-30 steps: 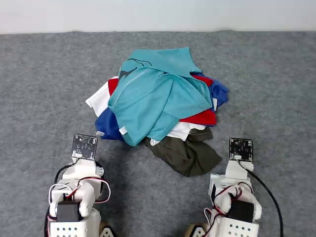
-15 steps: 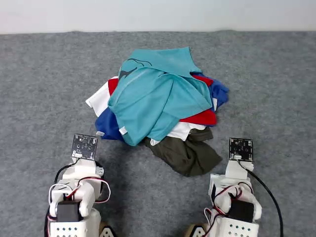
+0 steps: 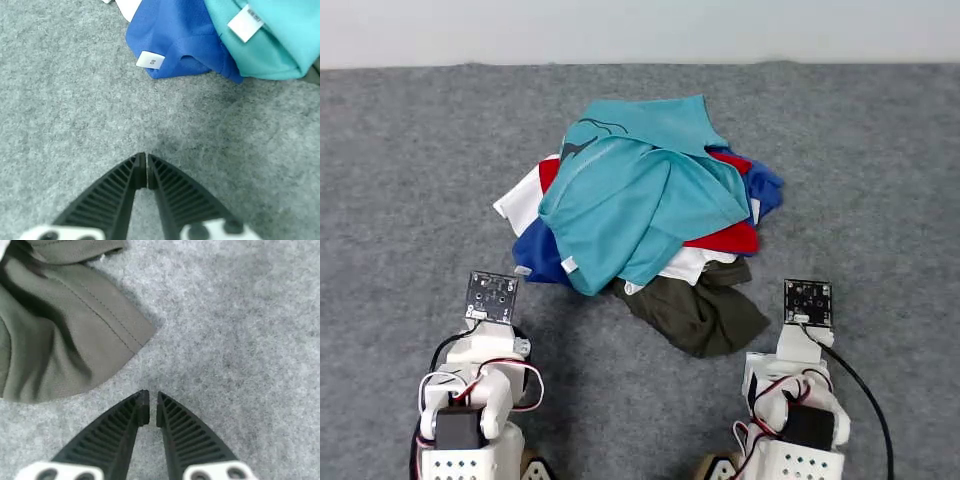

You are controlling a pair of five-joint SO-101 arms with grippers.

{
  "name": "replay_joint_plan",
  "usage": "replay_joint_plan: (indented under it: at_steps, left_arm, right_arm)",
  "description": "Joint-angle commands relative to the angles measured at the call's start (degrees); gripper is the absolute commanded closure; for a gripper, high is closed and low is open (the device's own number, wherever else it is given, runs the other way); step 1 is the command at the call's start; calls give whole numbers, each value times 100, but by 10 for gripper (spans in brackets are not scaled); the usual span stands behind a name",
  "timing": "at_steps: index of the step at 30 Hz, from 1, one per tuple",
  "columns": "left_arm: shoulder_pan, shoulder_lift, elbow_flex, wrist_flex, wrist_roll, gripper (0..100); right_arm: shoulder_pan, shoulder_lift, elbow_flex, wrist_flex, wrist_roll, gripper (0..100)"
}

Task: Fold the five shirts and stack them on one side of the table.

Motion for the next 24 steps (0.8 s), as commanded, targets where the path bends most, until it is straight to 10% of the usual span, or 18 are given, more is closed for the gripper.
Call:
replay_joint_plan:
  at_steps: [1,15,24]
  left_arm:
    - [35,-44,-31,35,0,985]
    - [325,-53,-84,-308,-62,984]
    - [-44,-35,-1156,-1152,-1899,984]
  right_arm:
    - [-13,-66,79,-101,-35,963]
    - [-13,-66,79,-101,-35,963]
    - [-13,-66,79,-101,-35,963]
